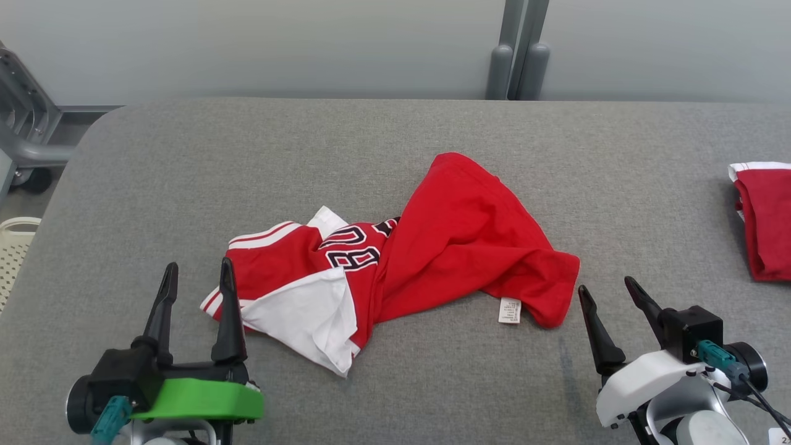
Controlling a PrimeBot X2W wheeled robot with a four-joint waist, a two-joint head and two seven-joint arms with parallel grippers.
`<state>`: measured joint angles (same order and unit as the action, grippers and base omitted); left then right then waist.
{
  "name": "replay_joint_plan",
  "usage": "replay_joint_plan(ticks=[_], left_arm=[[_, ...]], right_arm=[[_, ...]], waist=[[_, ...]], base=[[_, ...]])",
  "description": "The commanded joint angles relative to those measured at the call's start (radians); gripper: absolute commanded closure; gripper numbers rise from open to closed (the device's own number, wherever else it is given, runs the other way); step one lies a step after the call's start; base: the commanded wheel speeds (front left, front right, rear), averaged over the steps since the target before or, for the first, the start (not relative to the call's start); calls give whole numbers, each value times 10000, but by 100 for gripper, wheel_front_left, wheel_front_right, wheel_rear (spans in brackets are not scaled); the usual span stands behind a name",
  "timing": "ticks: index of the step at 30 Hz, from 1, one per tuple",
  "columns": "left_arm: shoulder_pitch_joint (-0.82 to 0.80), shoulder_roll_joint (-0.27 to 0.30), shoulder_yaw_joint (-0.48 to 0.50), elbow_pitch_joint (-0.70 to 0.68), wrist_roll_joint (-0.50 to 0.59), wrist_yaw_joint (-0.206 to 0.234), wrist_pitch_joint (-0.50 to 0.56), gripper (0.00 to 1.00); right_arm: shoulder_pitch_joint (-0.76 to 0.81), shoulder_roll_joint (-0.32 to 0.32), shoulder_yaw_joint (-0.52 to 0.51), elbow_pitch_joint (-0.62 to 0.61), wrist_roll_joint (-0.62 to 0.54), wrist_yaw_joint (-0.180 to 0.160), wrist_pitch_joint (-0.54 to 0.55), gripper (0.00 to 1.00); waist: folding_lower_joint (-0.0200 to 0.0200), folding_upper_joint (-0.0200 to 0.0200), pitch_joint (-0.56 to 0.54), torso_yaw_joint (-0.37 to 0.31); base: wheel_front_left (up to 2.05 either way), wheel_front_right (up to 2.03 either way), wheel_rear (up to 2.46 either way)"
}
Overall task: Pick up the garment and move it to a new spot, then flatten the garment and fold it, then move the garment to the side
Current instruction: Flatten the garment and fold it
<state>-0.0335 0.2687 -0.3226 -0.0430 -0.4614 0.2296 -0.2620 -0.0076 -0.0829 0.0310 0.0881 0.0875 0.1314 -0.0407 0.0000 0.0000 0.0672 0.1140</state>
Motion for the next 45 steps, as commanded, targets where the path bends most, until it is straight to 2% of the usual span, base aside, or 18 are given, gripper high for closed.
replay_joint_plan(ticks=[1,5,7,16,21,26,28,32,39,45], left_arm=[[304,-78,219,-66,-6,-298,-27,0],[676,-179,856,-157,356,-1154,-32,0],[866,-209,1108,-166,661,-1416,-33,0],[1068,-565,1614,123,1343,-1941,-34,0],[765,-850,1642,301,1576,-2217,-34,0],[510,-1063,1440,633,1928,-2501,-33,0],[320,-1179,1352,712,2036,-2596,-35,0],[84,-1419,1235,813,2231,-2762,-35,0],[-155,-1717,1213,1023,2290,-3021,-35,0],[-290,-1888,1337,1058,2391,-3165,-35,0]], right_arm=[[76,-78,-20,-53,4,-16,15,0],[128,-130,-6,-100,32,-16,40,0],[167,-123,-7,-123,3,-16,67,0],[-336,-475,226,-138,-107,-16,339,0],[-1607,-1241,773,207,134,-16,1265,0],[-3514,-1984,1223,957,1123,-16,2687,0],[-4268,-1910,1018,1516,1978,-16,3474,0],[-5757,-2260,1202,2390,2910,-10,4589,0],[-7348,-2689,2203,3717,3690,-10,6198,0],[-8122,-2881,2703,4516,3867,-10,6664,0]], waist=[[0,0,-50,79],[0,0,-42,124],[0,0,-17,143],[0,0,267,276],[0,0,647,544],[0,0,1151,1010],[0,0,1362,1212],[0,0,1751,1692],[0,0,2244,2349],[0,0,2524,2752]], base=[[0,0,0],[0,0,0],[0,0,0],[0,0,0],[0,0,0],[0,0,0],[0,0,0],[0,0,0],[0,0,0],[0,0,0]])
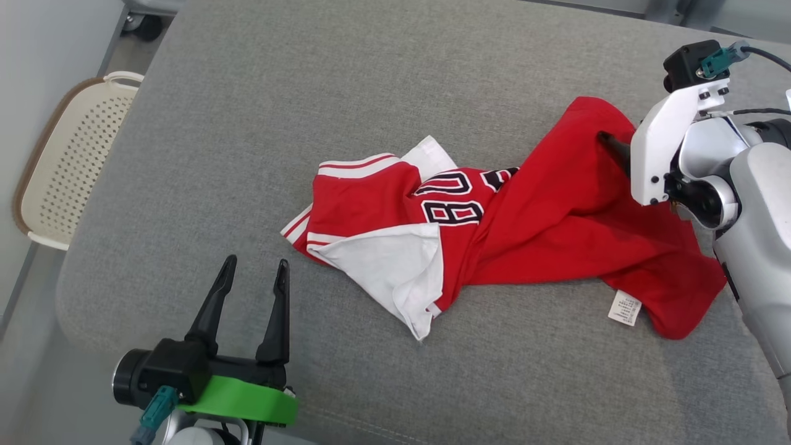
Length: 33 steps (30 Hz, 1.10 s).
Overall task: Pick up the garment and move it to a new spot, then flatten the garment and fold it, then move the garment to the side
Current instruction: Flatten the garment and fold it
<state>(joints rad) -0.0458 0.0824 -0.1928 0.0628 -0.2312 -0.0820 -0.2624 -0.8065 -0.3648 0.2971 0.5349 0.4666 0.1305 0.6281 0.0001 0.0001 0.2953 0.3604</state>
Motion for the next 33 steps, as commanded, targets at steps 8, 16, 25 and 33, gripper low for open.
replay_joint_plan(ticks=[8,16,25,33], left_arm=[[-187,-185,309,-53,250,-92,-32,0],[-2,-211,470,12,386,-149,-32,0],[296,-168,762,114,574,-200,-32,0],[716,-74,1058,49,658,-161,-32,0]], right_arm=[[-210,-450,805,-183,696,0,-402,100],[420,-1028,1009,-1131,1387,0,-1042,100],[3322,-2281,719,-4744,2944,2,-448,100],[6890,-2074,-712,-7369,3036,2,231,100]], waist=[[-1,-1,273,213],[-1,-1,-102,-234],[-1,-1,-776,-931],[-1,-1,-1227,-1740]], base=[[0,0,0],[0,0,0],[0,0,0],[0,0,0]])
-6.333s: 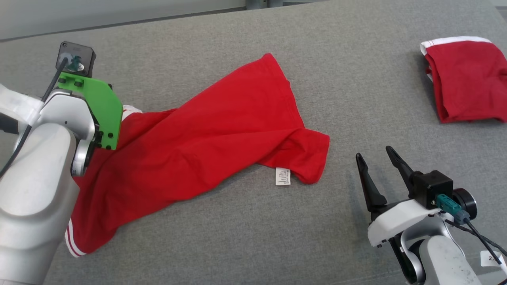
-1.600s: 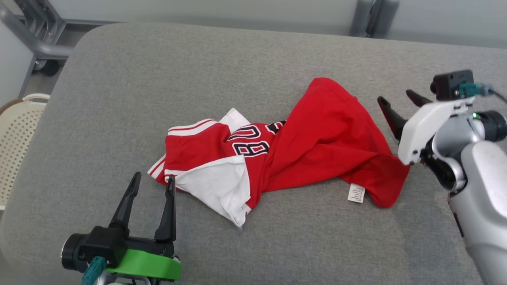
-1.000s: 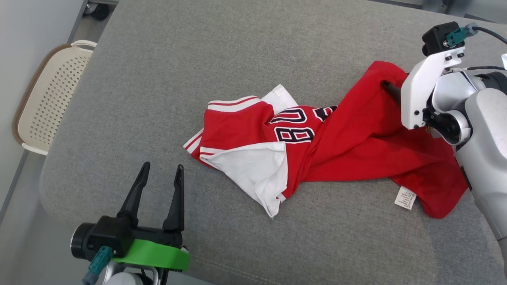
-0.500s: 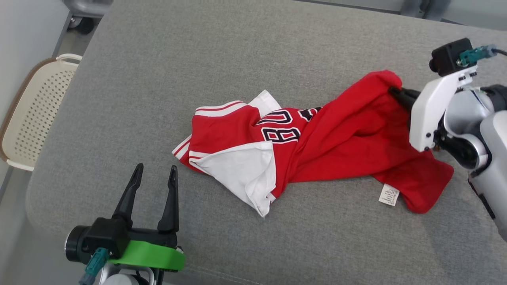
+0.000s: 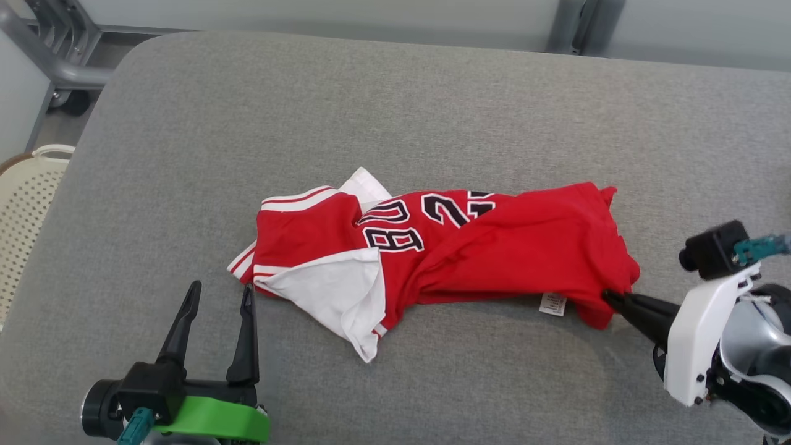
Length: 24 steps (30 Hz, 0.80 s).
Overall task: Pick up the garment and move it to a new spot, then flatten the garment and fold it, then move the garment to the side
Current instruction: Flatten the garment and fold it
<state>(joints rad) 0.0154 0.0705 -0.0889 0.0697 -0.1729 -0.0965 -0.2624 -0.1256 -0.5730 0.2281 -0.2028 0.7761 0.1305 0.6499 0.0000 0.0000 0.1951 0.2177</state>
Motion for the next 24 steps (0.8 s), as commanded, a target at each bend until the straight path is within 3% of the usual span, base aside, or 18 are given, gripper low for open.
replay_joint_plan(ticks=[1,13,14,15,16,24], left_arm=[[118,38,-8,-19,79,-28,-32,0],[-18,46,-26,-2,59,-74,-32,0],[-36,47,-22,-1,58,-71,-32,0],[-52,52,-15,0,67,-73,-32,0],[-68,52,11,-7,94,-40,-32,0],[9,-31,316,59,-56,281,-32,0]], right_arm=[[369,34,-150,-43,-234,-1,82,100],[2442,1389,-831,61,-1264,0,73,100],[2463,1453,-864,132,-1376,0,17,95],[2455,1519,-929,213,-1496,0,-72,44],[2458,1599,-1014,331,-1616,0,-131,0],[2364,2136,-1606,651,-2514,0,-934,0]], waist=[[0,0,-243,-368],[0,0,-314,-662],[0,0,-306,-664],[0,0,-302,-664],[0,0,-303,-661],[0,0,-432,-646]], base=[[0,0,0],[0,0,0],[0,0,0],[0,0,0],[0,0,0],[0,0,0]])
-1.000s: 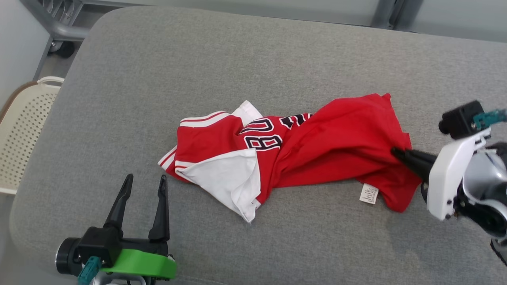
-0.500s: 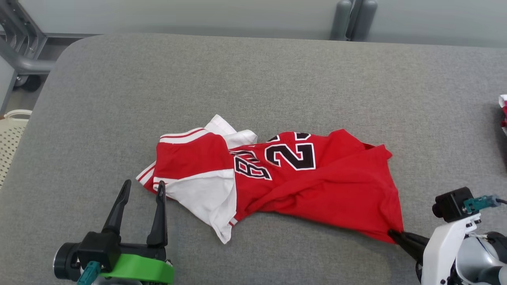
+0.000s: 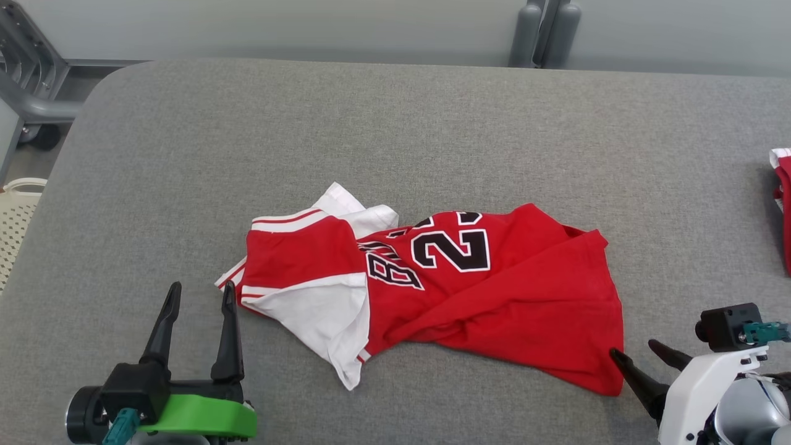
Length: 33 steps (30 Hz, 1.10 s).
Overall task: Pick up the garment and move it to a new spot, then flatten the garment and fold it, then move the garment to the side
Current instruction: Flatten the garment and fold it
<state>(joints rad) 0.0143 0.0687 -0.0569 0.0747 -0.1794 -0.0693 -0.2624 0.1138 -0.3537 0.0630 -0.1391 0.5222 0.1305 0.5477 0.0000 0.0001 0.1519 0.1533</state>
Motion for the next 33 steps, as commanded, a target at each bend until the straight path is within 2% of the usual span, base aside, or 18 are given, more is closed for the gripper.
replay_joint_plan(ticks=[1,9,16,21,25,29,33], left_arm=[[38,-26,46,18,-18,70,-32,0],[220,-61,475,163,-440,327,-32,0],[538,-96,896,516,-948,762,134,0],[702,236,760,642,-832,576,440,0],[786,693,334,727,-370,287,611,0],[852,914,50,785,-222,63,594,0],[941,1036,7,883,-189,112,560,0]], right_arm=[[-80,61,-18,-6,-77,2,-110,0],[-148,1044,-758,93,-904,0,-2079,0],[-314,2050,-1074,378,-1377,0,-4496,0],[-508,2589,-1122,792,-1865,0,-5625,0],[-616,2760,-1003,1186,-2366,0,-6286,0],[-547,2889,-1066,1634,-2800,0,-6835,0],[-516,2950,-1240,2077,-3467,0,-7223,0]], waist=[[0,-1,-29,-3],[0,-1,-402,-20],[0,-1,-990,-211],[0,-1,-1274,-399],[0,-1,-1438,-503],[0,-1,-1582,-601],[0,-1,-1714,-765]], base=[[0,0,0],[0,0,0],[0,0,0],[0,0,0],[0,0,0],[0,0,0],[0,0,0]])
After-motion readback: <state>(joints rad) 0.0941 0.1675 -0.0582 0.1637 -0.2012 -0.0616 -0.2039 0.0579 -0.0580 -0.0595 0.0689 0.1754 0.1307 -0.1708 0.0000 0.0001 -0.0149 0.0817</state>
